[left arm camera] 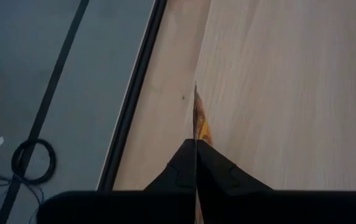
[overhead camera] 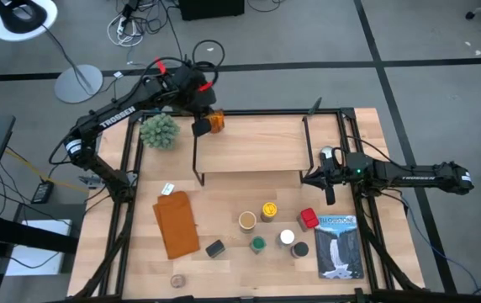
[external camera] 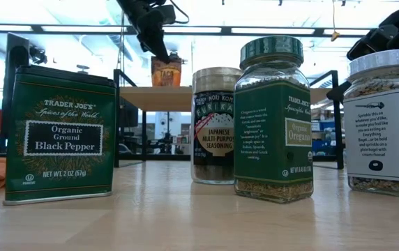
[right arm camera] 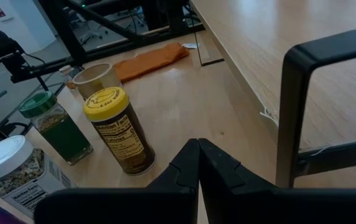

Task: Shelf spices
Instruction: Put the orange seasoning bag on the shelf

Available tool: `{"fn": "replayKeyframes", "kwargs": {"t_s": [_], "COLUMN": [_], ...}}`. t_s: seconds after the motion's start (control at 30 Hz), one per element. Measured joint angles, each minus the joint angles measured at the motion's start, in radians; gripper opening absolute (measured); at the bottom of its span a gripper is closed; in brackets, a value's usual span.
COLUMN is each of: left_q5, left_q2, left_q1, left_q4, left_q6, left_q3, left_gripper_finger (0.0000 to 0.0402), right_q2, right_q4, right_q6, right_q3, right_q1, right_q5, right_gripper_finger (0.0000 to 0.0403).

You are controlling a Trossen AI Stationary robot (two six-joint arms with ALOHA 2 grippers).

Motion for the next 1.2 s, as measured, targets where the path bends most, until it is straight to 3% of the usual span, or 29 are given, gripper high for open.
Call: {"fn": "replayKeyframes", "kwargs": {"t_s": [0.4, 1.2], "left_q5": [0.077, 0.081], "left_q2": [-0.001, 0.005], "left_q1": [0.000, 0.000], "left_q4": [0.070, 0.091], "left_q6": [0.000, 0.012], "left_q3": [0.000, -0.043], "left_gripper_finger": [0.0005, 0.0005], "right_q2": [0.000, 0.000], "right_q4": [0.000, 0.000], "right_q6": [0.000, 0.000], "right_q3": [0.000, 0.000], "right_q1": [0.000, 0.000], "right_q5": [0.000, 0.000], "right_gripper_finger": [0.0010, 0.0010]}}
